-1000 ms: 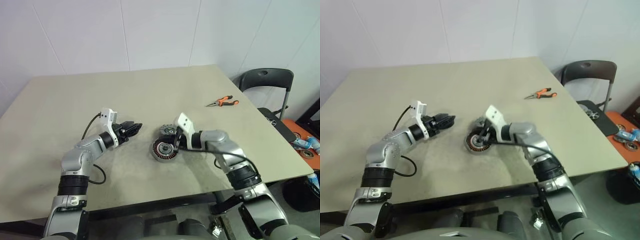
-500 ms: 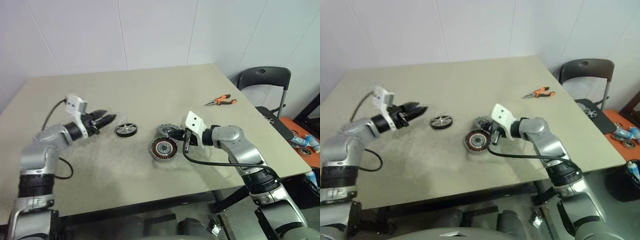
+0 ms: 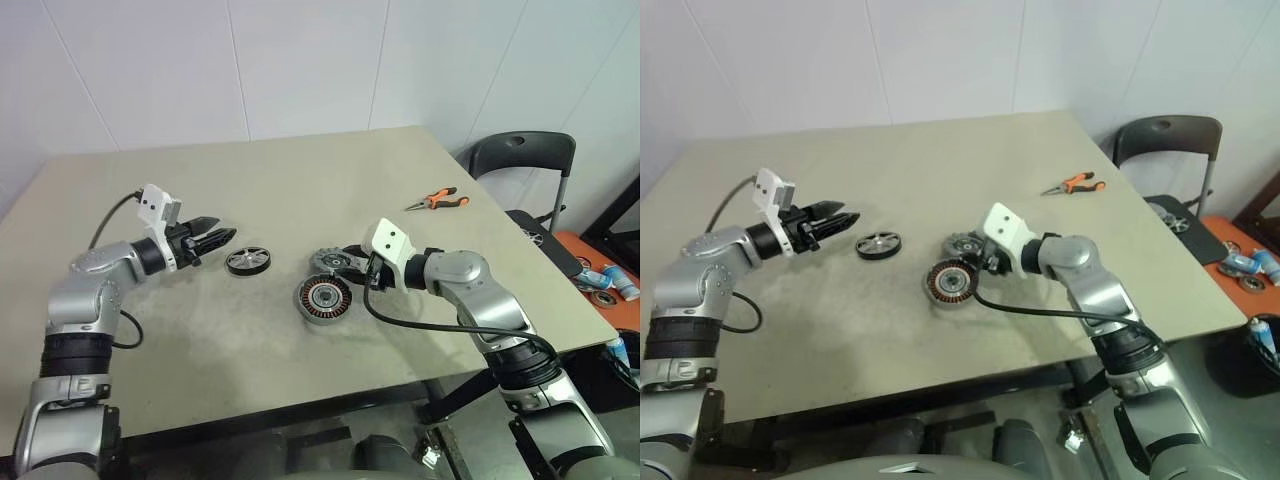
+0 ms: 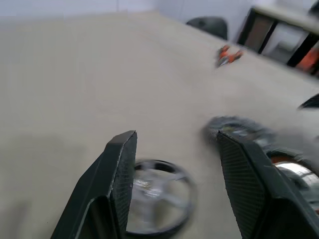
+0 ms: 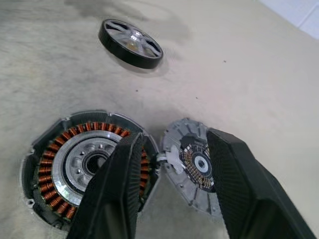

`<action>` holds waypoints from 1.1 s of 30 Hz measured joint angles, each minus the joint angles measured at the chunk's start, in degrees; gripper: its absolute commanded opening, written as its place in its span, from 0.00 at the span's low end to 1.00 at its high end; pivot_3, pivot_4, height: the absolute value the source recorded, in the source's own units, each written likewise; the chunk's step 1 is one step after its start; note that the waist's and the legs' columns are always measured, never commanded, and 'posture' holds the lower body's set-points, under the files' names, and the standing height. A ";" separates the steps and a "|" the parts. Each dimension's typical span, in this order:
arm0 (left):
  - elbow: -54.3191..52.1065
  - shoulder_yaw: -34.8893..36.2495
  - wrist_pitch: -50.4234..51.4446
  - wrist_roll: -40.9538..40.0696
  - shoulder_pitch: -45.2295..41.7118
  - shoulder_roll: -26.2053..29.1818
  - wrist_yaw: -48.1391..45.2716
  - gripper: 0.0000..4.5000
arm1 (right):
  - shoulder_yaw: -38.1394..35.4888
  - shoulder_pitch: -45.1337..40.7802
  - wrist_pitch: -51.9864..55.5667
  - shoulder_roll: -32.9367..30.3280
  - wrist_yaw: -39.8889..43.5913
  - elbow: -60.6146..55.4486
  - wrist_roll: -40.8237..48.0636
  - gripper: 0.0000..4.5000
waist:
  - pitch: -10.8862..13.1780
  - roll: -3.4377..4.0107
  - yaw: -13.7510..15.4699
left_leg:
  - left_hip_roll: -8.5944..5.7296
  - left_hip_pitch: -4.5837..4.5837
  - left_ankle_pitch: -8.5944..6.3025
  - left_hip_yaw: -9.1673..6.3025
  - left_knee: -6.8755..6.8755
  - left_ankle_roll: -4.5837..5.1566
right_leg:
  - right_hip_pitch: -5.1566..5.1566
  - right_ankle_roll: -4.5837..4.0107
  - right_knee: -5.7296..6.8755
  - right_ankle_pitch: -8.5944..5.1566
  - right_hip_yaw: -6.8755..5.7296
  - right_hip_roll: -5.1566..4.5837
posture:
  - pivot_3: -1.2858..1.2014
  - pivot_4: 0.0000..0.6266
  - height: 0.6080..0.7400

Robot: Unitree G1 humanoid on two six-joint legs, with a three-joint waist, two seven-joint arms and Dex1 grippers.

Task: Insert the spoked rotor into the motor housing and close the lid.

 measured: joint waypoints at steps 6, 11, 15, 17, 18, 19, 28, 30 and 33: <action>-6.92 18.11 20.81 -19.58 6.39 -9.90 18.88 0.60 | 0.07 3.21 1.01 -0.48 -0.94 -1.96 -0.01 0.49 | 0.00 -0.01 -0.02 | 0.00 0.14 0.08 -0.02 0.14 0.14 | 0.17 0.24 0.02 0.13 0.01 0.03 | 0.52 0.00 1.00; -15.89 23.52 29.52 -32.60 16.66 -18.70 33.03 0.60 | 0.28 3.30 0.94 -0.54 -1.20 -2.55 -0.14 0.49 | -0.08 -0.14 0.52 | 0.00 0.33 -0.01 -0.04 0.20 -0.01 | 0.28 0.17 0.01 0.09 0.04 0.03 | 0.52 0.00 1.00; -18.22 24.06 29.65 -38.26 17.14 -19.88 40.59 0.60 | 0.80 3.03 0.71 -0.05 -1.19 -1.82 -0.71 0.49 | -0.08 -0.17 1.35 | 0.00 0.60 -0.02 -0.04 0.20 -0.03 | 0.38 -0.05 -0.04 0.09 0.05 0.04 | 0.52 0.00 1.00; -18.16 23.99 28.62 -38.96 16.38 -20.11 42.92 0.60 | 1.17 2.54 0.34 0.34 -1.19 -1.25 -1.02 0.49 | -0.09 -0.18 1.51 | 0.00 0.65 -0.02 -0.03 0.19 -0.03 | 0.41 -0.08 -0.06 0.11 0.05 0.05 | 0.52 0.00 1.00; -17.41 23.82 27.57 -38.82 15.75 -20.15 43.81 0.60 | 1.33 2.33 -0.02 0.56 -1.18 -1.00 -1.08 0.49 | -0.09 -0.18 1.53 | 0.00 0.66 -0.02 -0.03 0.19 -0.03 | 0.42 -0.08 -0.06 0.12 0.05 0.06 | 0.52 0.00 1.00; -16.34 23.58 26.59 -38.39 14.97 -20.09 44.14 0.60 | 1.42 2.20 -0.32 0.68 -1.19 -0.72 -1.11 0.49 | -0.09 -0.18 1.56 | 0.00 0.67 -0.02 -0.03 0.19 -0.03 | 0.42 -0.08 -0.06 0.12 0.04 0.07 | 0.52 0.00 1.00; -6.69 16.96 22.35 -31.82 8.99 -17.88 43.06 0.60 | 1.85 2.17 -0.68 0.69 -1.43 -0.11 -2.02 0.49 | -0.11 -0.21 1.36 | -0.03 0.54 -0.01 0.03 0.07 -0.04 | 0.35 -0.10 -0.17 0.13 0.26 0.21 | 0.52 0.00 1.00; -5.68 16.32 22.40 -31.43 8.98 -17.20 42.53 0.60 | 1.78 2.54 -0.53 0.58 -1.68 -0.16 -2.14 0.49 | -0.11 -0.21 1.36 | -0.01 0.44 -0.01 0.03 0.04 -0.05 | 0.25 -0.10 -0.13 0.13 0.27 0.22 | 0.52 0.00 1.00; -4.44 16.16 22.43 -30.94 8.97 -16.05 41.99 0.60 | 1.76 3.37 -0.22 0.40 -1.98 -0.47 -2.18 0.49 | -0.11 -0.21 1.39 | 0.01 0.44 -0.01 0.02 0.03 -0.05 | 0.23 -0.11 -0.13 0.12 0.27 0.22 | 0.52 0.00 1.00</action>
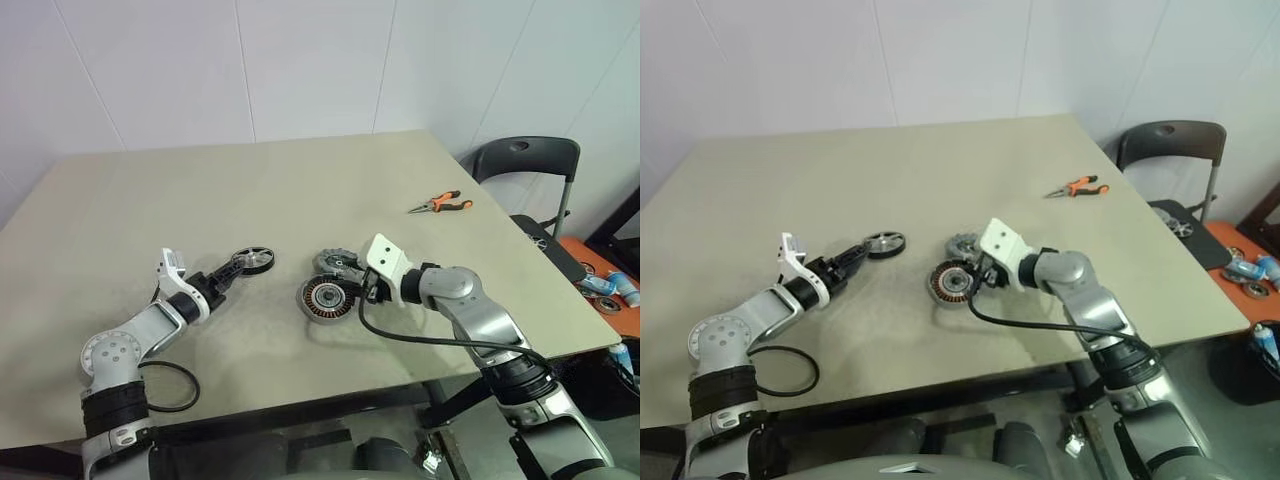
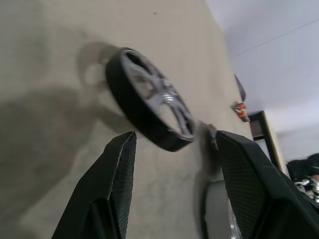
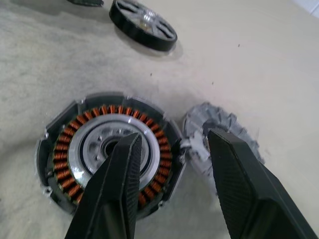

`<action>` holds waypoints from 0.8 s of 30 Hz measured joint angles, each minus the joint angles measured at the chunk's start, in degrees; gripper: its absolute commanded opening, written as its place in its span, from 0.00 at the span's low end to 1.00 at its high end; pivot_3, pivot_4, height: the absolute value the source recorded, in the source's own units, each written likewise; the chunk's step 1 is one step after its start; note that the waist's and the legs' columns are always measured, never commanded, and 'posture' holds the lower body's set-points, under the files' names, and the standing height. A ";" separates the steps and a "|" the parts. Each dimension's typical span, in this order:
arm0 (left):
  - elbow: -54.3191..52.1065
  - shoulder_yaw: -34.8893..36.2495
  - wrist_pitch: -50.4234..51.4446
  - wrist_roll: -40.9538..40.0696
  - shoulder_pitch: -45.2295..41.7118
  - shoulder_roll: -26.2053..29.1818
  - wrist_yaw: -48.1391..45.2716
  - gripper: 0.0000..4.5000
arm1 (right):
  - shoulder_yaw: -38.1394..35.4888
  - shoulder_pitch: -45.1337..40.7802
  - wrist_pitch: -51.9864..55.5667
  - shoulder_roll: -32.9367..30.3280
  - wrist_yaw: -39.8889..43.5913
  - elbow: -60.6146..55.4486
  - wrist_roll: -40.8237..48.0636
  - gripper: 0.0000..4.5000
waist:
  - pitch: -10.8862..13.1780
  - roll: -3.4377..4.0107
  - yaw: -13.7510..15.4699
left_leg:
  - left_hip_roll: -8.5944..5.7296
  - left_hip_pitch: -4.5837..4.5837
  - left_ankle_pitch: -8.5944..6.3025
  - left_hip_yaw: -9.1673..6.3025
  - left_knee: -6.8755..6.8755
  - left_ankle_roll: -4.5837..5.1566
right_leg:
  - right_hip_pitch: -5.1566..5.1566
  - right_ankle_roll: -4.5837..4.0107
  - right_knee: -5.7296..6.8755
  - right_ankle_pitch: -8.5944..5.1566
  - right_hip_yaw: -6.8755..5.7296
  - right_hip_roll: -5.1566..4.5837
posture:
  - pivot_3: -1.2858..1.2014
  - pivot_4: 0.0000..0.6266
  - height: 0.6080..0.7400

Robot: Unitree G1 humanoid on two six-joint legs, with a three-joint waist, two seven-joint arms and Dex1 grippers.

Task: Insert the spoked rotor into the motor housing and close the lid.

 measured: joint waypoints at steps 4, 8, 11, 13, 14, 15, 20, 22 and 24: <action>2.38 -0.13 -0.47 1.32 -0.77 0.79 -0.38 0.60 | 0.00 0.79 0.15 0.02 -0.49 -0.74 -0.02 0.49 | 0.00 0.00 0.03 | -0.01 0.05 -0.01 0.00 0.03 0.00 | -0.10 -0.01 -0.04 0.02 0.00 -0.04 | 0.52 0.00 1.00; 5.20 -1.11 -2.23 3.37 -3.10 -1.01 -0.63 0.60 | 0.00 0.84 0.24 0.02 -0.63 -0.73 -0.03 0.49 | -0.01 -0.01 0.27 | -0.02 0.04 -0.01 0.00 0.04 0.00 | -0.08 -0.02 -0.06 0.03 -0.01 -0.08 | 0.52 0.00 1.00; 6.82 -2.65 -3.88 5.00 -5.32 -3.45 -0.71 0.60 | 0.00 0.81 0.14 0.00 -0.62 -0.73 -0.04 0.49 | -0.01 -0.02 0.15 | -0.03 0.03 -0.01 0.01 0.04 0.00 | -0.06 -0.02 -0.07 0.03 -0.01 -0.08 | 0.52 0.00 1.00; 8.11 -3.50 -4.52 6.07 -6.65 -4.59 -0.71 0.60 | 0.00 0.76 0.01 -0.02 -0.58 -0.73 -0.03 0.49 | -0.01 -0.02 0.14 | -0.03 -0.02 -0.01 0.01 0.03 0.00 | -0.03 -0.01 -0.04 0.04 -0.01 -0.06 | 0.52 0.00 1.00; 8.39 -3.67 -4.98 6.43 -6.80 -4.94 -0.74 0.60 | 0.00 0.73 -0.02 -0.03 -0.57 -0.73 -0.04 0.49 | -0.02 -0.02 0.14 | -0.03 -0.04 -0.01 0.01 0.01 0.00 | -0.01 -0.02 -0.03 0.04 0.00 -0.05 | 0.52 0.00 1.00; 8.76 -3.85 -5.38 6.90 -6.87 -5.15 -0.79 0.60 | 0.00 0.74 -0.02 -0.11 -0.57 -0.73 -0.04 0.49 | -0.02 -0.01 0.09 | -0.02 -0.05 0.00 0.01 0.00 0.00 | -0.02 -0.02 -0.03 0.04 0.00 -0.04 | 0.52 0.00 1.00; 10.49 -3.92 -6.11 8.26 -7.05 -5.11 -1.67 0.60 | 0.01 0.76 -0.02 -0.26 -0.57 -0.73 -0.09 0.49 | -0.01 -0.02 0.09 | -0.02 -0.07 0.00 0.01 0.02 0.00 | -0.03 -0.02 -0.04 0.03 0.00 -0.04 | 0.52 0.00 1.00; 11.07 -3.83 -6.41 8.71 -7.10 -4.83 -2.30 0.60 | 0.01 0.76 -0.02 -0.26 -0.58 -0.73 -0.11 0.49 | -0.02 -0.02 0.12 | -0.02 -0.06 0.00 0.00 0.03 0.00 | -0.05 -0.02 -0.04 0.03 0.00 -0.05 | 0.52 0.00 1.00; 11.34 -3.83 -6.48 9.04 -7.32 -4.68 -2.41 0.60 | 0.01 0.76 -0.02 -0.26 -0.59 -0.73 -0.14 0.49 | -0.02 -0.02 0.12 | -0.02 -0.06 0.00 0.01 0.04 0.00 | -0.07 -0.02 -0.04 0.03 0.00 -0.06 | 0.52 0.00 1.00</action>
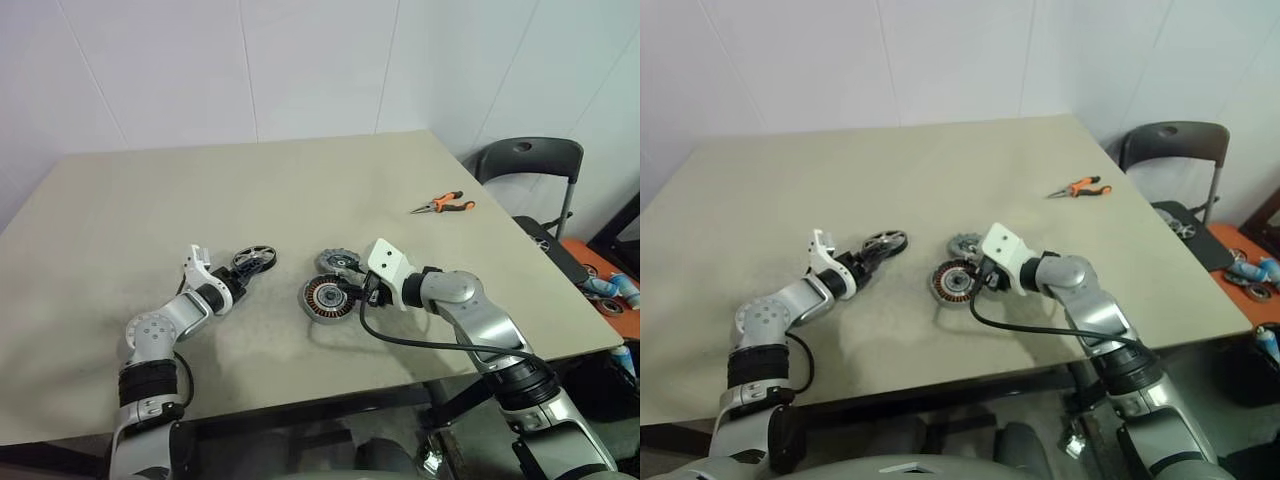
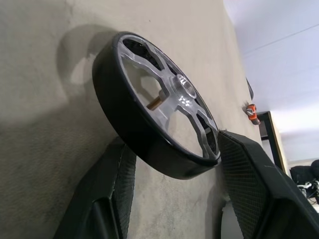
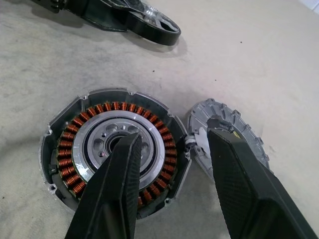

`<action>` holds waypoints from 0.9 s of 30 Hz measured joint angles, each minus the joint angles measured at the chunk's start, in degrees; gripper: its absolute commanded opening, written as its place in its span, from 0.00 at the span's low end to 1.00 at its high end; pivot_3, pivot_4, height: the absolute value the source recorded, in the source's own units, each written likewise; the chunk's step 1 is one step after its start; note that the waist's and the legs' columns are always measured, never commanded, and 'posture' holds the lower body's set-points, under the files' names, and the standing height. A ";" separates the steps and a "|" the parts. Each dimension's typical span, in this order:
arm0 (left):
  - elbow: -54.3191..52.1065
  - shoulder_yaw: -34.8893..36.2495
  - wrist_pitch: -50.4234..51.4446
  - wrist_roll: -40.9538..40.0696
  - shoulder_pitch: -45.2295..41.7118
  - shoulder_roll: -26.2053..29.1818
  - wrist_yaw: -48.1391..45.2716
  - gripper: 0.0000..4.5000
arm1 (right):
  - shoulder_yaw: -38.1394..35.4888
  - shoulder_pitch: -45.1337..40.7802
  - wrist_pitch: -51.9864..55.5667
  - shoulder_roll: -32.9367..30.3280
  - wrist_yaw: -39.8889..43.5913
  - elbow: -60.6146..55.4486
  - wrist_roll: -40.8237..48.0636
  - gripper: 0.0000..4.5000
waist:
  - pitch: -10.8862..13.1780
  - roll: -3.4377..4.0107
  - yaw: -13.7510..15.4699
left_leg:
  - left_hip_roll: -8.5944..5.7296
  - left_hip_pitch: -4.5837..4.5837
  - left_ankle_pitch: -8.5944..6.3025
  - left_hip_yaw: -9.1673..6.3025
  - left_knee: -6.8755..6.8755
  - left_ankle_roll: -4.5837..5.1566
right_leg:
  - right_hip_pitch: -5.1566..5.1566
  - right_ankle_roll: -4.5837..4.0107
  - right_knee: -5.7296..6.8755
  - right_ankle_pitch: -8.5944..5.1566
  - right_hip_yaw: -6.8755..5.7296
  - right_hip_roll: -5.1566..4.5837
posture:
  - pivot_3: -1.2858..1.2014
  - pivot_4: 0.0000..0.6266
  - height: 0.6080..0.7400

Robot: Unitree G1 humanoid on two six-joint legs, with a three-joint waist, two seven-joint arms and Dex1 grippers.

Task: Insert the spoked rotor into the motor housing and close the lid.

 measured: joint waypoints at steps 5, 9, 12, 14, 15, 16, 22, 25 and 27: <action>0.37 0.03 -1.35 1.85 -0.43 0.31 0.00 0.46 | 0.00 0.00 -0.08 0.02 -0.05 0.00 -0.33 0.49 | 0.00 0.00 -0.02 | 0.01 0.00 0.00 0.00 -0.01 0.00 | 0.01 0.00 0.02 0.00 0.00 0.01 | 0.52 0.00 1.00; -0.09 0.27 -1.92 1.99 -1.41 -0.27 -1.05 0.18 | 0.00 -0.04 -0.13 0.07 -0.05 0.01 -0.41 0.49 | -0.01 -0.02 0.07 | 0.01 0.01 0.00 -0.01 0.00 0.00 | -0.02 0.00 0.00 0.00 -0.01 0.00 | 0.52 0.00 1.00; -0.63 0.44 -1.95 2.12 -1.88 -0.72 -0.98 0.18 | 0.00 -0.20 -0.29 -0.02 -0.05 0.02 -0.45 0.49 | -0.04 0.01 -0.12 | 0.00 0.14 0.00 0.00 0.00 0.00 | 0.06 0.00 -0.01 0.01 0.00 -0.02 | 0.52 0.00 1.00; -0.50 0.56 -2.00 2.16 -1.88 -0.72 -1.00 0.14 | 0.00 -0.20 -0.31 -0.05 -0.05 0.06 -0.55 0.49 | -0.04 0.01 -0.07 | 0.00 0.15 0.00 0.00 -0.01 0.00 | 0.08 -0.01 0.03 0.01 -0.01 -0.02 | 0.52 0.00 1.00; -0.47 0.56 -2.01 2.14 -1.89 -0.72 -1.14 0.11 | 0.00 -0.22 -0.37 0.01 -0.05 0.06 -0.60 0.49 | -0.04 0.01 -0.05 | 0.01 0.15 0.00 -0.01 -0.02 0.00 | 0.09 -0.01 0.04 0.01 -0.01 0.00 | 0.52 0.00 1.00; -0.47 0.56 -2.01 2.14 -1.89 -0.69 -1.36 0.11 | 0.00 -0.24 -0.39 0.04 -0.06 0.08 -0.67 0.49 | -0.04 0.01 -0.05 | 0.02 0.15 0.00 -0.01 -0.01 0.00 | 0.08 -0.01 0.04 0.01 -0.01 0.01 | 0.52 0.00 1.00; -0.52 1.18 1.02 0.52 -1.67 0.57 -3.51 0.11 | -0.04 -0.29 -0.39 0.03 -0.01 0.09 -0.80 0.49 | -0.04 0.01 -0.10 | 0.01 0.05 0.00 -0.01 -0.02 0.00 | 0.02 -0.01 0.01 0.01 0.00 0.01 | 0.52 0.00 1.00; -2.29 1.86 3.88 -3.16 -0.80 0.61 -5.84 0.11 | -1.26 -1.07 0.02 0.07 0.10 0.18 0.46 0.49 | -0.03 0.00 -0.04 | 0.01 -0.24 0.00 -0.01 0.02 0.00 | -0.16 -0.01 0.02 0.02 0.00 0.00 | 0.52 0.00 1.00; -5.55 2.78 6.58 -7.59 -0.31 0.49 -8.31 0.11 | -3.99 -2.73 0.49 -0.09 0.05 0.79 1.99 0.49 | -0.03 0.00 -0.03 | 0.00 -0.33 0.00 -0.01 0.05 0.00 | -0.21 -0.03 0.01 0.03 0.00 -0.01 | 0.52 0.00 1.00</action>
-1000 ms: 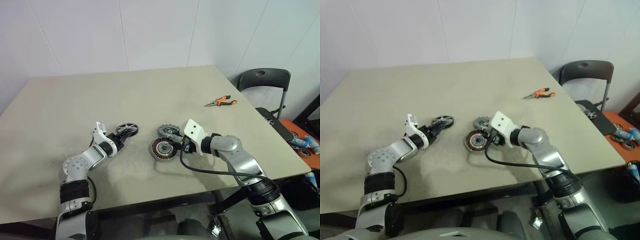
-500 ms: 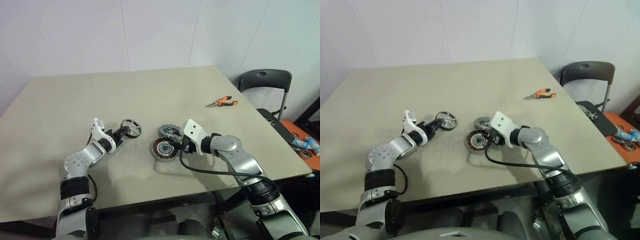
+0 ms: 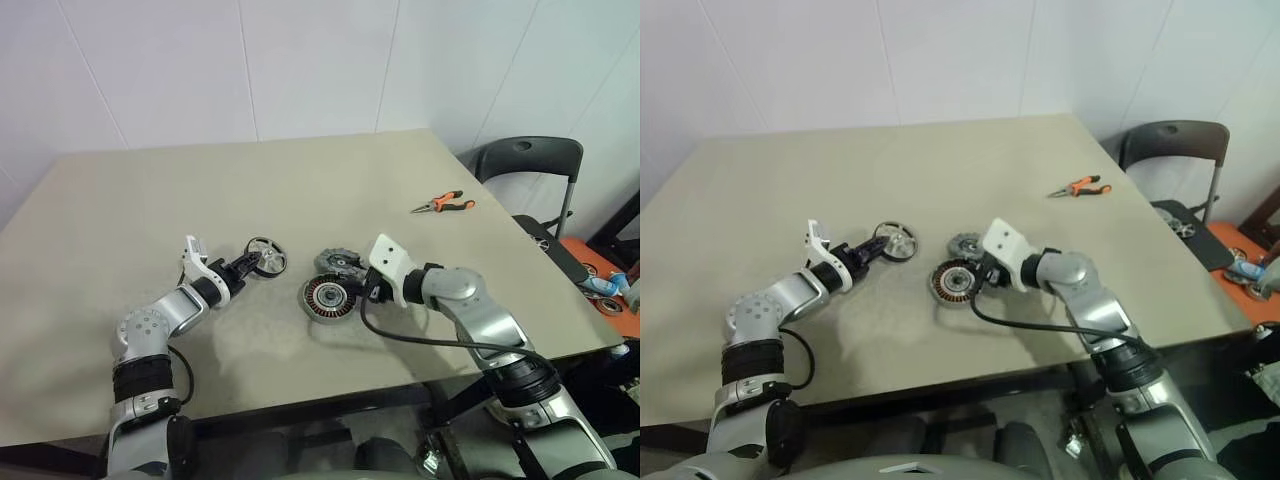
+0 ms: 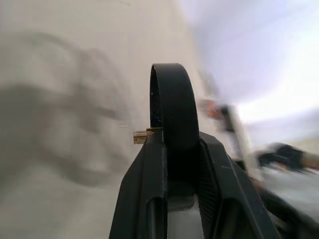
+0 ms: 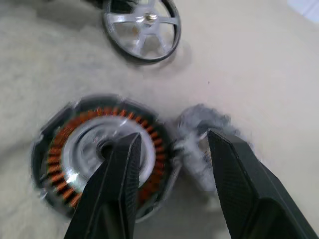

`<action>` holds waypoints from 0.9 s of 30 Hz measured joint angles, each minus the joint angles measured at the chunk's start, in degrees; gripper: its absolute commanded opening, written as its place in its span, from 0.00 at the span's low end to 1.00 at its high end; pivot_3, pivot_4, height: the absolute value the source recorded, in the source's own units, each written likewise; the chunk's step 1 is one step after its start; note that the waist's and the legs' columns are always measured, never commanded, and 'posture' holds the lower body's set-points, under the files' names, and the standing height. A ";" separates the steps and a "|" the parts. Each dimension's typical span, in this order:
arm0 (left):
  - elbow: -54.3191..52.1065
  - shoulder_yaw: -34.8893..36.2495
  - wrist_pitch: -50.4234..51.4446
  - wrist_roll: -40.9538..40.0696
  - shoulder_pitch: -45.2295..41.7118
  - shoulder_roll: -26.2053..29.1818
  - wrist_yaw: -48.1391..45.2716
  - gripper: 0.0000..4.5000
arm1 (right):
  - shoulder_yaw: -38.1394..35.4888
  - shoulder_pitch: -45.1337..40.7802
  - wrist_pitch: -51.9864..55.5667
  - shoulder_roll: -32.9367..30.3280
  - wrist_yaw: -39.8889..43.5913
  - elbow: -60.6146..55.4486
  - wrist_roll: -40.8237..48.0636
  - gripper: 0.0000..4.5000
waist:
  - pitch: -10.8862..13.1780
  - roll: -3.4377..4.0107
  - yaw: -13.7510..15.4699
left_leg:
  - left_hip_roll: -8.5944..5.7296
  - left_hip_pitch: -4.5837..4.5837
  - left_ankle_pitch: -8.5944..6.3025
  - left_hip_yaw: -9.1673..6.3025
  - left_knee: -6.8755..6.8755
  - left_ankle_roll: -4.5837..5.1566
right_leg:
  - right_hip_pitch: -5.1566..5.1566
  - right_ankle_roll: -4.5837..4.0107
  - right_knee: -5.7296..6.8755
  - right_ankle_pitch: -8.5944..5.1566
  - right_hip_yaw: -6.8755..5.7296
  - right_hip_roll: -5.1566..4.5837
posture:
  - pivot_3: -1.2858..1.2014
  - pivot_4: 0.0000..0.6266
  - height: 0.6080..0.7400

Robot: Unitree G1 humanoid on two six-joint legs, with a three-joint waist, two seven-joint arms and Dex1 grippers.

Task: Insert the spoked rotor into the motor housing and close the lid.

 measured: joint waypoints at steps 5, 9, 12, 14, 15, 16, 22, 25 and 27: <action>-3.83 0.74 4.24 -8.05 0.70 -0.12 -1.82 0.11 | -4.99 -2.03 0.85 -0.28 -0.73 1.70 2.31 0.49 | 0.00 0.00 -0.07 | 0.00 0.04 0.00 0.00 -0.03 0.00 | 0.02 -0.01 -0.01 0.00 0.00 0.01 | 0.52 0.00 1.00; -5.47 -1.36 8.35 -11.12 3.64 -0.71 -1.51 0.11 | -8.69 -2.44 3.78 -0.22 -2.03 3.31 4.64 0.49 | 0.01 0.01 -0.09 | -0.01 0.03 0.00 0.00 -0.02 0.01 | 0.02 -0.02 -0.01 0.00 0.01 0.01 | 0.52 0.00 1.00; -5.95 -6.25 11.58 -10.63 5.98 -0.74 -1.62 0.11 | -11.28 -3.56 5.29 -0.36 -2.95 3.61 5.80 0.49 | 0.01 0.02 0.00 | -0.01 0.03 0.00 0.00 -0.02 0.00 | 0.02 -0.02 0.00 -0.01 0.01 0.03 | 0.52 0.00 1.00; -4.63 -8.35 12.25 -9.25 6.14 -0.76 -1.97 0.11 | -11.27 -3.52 5.35 -0.56 -3.04 3.57 6.03 0.49 | 0.01 0.02 -0.03 | 0.00 0.05 0.00 -0.01 -0.02 0.00 | 0.03 -0.03 0.00 -0.01 0.00 0.04 | 0.52 0.00 1.00; -4.09 -8.95 12.28 -8.99 6.13 -0.77 -2.44 0.11 | -11.13 -3.19 5.35 -0.57 -3.04 3.52 6.03 0.49 | 0.01 0.02 -0.05 | 0.00 0.06 0.00 -0.01 -0.02 0.00 | 0.02 -0.03 0.01 -0.01 0.01 0.04 | 0.52 0.00 1.00; -3.70 -9.19 12.33 -8.95 6.13 -0.84 -2.97 0.11 | -10.92 -2.78 5.35 -0.58 -3.02 3.35 6.02 0.49 | 0.01 0.02 -0.07 | 0.00 0.06 0.00 -0.01 -0.02 0.00 | 0.02 -0.04 0.01 -0.01 0.00 0.04 | 0.52 0.00 1.00; -0.76 -10.40 11.03 -7.24 3.21 -2.44 -4.47 0.11 | -9.63 -1.04 5.55 -0.54 -3.12 1.54 6.01 0.49 | 0.01 0.03 0.05 | -0.01 0.04 0.00 -0.01 0.00 0.01 | 0.05 -0.04 -0.02 -0.01 0.01 0.02 | 0.52 0.00 1.00; 0.59 -11.33 10.58 -6.21 2.50 -3.08 -5.40 0.11 | -8.98 -0.42 5.66 -0.55 -3.19 0.79 5.98 0.49 | 0.01 0.03 -0.01 | -0.02 0.04 0.01 -0.01 -0.01 0.01 | 0.05 -0.04 -0.02 -0.01 0.01 0.02 | 0.52 0.00 1.00; 0.95 -11.53 10.57 -5.29 2.50 -3.13 -5.81 0.11 | -8.65 -0.20 5.67 -0.57 -3.40 0.63 5.90 0.49 | 0.01 0.03 -0.02 | -0.01 0.04 0.01 -0.01 -0.01 0.01 | 0.04 -0.04 -0.02 -0.01 0.01 0.03 | 0.52 0.00 1.00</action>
